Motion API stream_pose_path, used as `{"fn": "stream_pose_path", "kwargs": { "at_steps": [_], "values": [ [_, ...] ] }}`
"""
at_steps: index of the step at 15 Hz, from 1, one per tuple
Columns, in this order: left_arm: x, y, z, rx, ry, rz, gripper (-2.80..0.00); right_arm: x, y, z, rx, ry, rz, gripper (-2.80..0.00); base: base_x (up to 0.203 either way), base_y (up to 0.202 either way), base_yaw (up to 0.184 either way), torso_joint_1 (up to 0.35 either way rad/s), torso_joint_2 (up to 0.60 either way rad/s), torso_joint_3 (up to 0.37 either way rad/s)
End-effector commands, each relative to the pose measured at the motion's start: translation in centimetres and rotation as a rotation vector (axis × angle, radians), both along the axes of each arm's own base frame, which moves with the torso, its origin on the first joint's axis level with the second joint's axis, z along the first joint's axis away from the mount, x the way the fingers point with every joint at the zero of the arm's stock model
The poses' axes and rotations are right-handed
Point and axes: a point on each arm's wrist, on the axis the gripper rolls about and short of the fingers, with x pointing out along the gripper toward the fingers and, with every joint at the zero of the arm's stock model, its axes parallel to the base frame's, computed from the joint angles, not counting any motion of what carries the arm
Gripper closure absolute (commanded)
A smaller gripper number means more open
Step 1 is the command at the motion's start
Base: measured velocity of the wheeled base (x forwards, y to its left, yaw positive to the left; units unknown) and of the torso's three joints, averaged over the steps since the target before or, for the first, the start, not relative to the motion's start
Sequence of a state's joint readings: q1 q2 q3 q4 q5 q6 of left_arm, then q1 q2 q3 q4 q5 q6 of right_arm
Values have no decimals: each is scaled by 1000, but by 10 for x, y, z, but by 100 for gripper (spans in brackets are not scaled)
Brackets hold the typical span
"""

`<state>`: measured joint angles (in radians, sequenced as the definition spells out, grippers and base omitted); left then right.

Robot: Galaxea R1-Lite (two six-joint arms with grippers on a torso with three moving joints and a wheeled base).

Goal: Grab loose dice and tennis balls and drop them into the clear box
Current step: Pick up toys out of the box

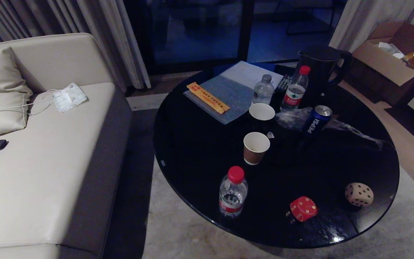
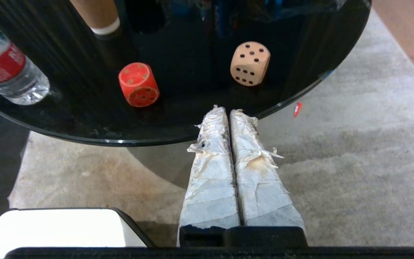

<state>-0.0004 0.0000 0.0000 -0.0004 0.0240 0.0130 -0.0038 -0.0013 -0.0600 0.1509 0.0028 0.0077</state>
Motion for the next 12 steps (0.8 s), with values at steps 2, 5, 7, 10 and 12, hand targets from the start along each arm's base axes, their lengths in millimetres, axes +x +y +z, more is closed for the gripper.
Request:
{"fn": "stream_pose_path", "kwargs": {
  "at_steps": [2, 5, 7, 10, 12],
  "values": [
    [0, 0, 0, -13, 0, 12, 0, 0, 0, 0, 0, 2, 0, 0, 0, 0, 0, 2, 2, -87],
    [0, 0, 0, -17, 0, 12, 0, 0, 0, 0, 0, 2, 1, 0, 0, 0, 0, 1, 0, -13],
    [0, 0, 0, -12, 0, 7, 0, 0, 0, 0, 0, 2, 0, 0, 0, 0, 0, 0, 0, 0],
    [0, 0, 0, 23, -2, -16, 0, 0, 0, 0, 0, 2, 1, 0, 0, 0, 0, 0, 0, 0],
    [0, 0, 0, -5, 0, 2, 0, 0, 0, 0, 0, 2, 0, 0, 0, 0, 0, 0, 0, 0]
  ]
}}
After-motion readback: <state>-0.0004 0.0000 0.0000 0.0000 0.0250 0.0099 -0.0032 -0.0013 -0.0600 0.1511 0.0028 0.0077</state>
